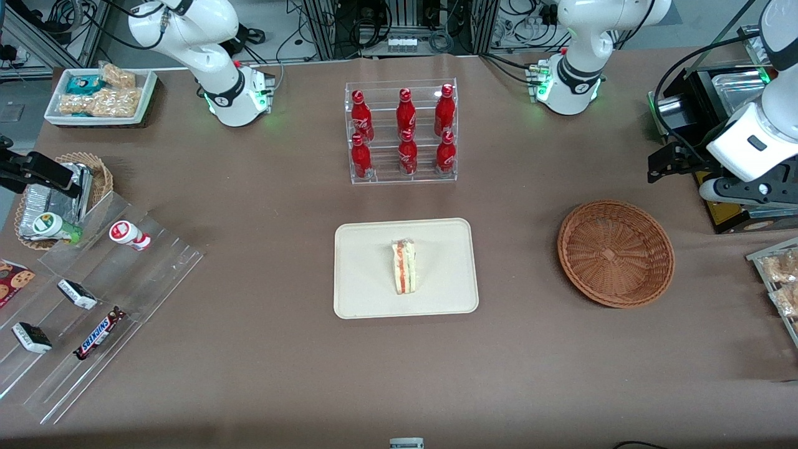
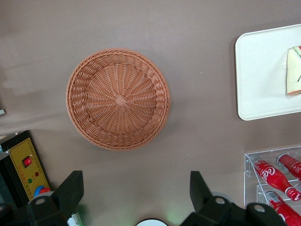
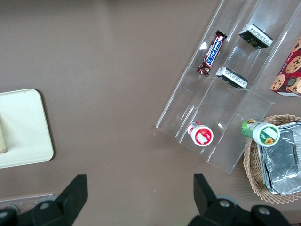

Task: Place sandwich from basket to tray

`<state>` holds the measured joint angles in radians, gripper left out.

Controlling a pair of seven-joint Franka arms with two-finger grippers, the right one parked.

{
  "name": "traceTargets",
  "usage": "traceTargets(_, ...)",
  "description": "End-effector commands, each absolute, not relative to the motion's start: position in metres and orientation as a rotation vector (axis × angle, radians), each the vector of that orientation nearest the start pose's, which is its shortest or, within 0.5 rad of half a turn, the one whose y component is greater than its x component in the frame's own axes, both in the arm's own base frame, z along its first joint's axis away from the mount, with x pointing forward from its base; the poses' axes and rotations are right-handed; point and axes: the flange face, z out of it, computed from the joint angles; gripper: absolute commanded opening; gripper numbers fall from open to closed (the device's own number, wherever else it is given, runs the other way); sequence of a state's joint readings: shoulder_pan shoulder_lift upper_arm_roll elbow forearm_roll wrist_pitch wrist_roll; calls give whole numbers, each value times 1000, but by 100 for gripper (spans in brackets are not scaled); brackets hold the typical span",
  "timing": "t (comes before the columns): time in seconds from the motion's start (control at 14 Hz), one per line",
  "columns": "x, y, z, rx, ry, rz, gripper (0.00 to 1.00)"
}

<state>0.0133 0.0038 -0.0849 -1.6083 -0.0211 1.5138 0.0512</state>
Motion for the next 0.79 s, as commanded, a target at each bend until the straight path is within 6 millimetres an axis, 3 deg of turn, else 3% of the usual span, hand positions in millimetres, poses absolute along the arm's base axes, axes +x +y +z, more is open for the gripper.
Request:
traceTargets(0.0, 544, -37, 606, -3152, 192, 172, 100)
traceTargets(0.71, 542, -39, 610, -3153, 200, 163, 100)
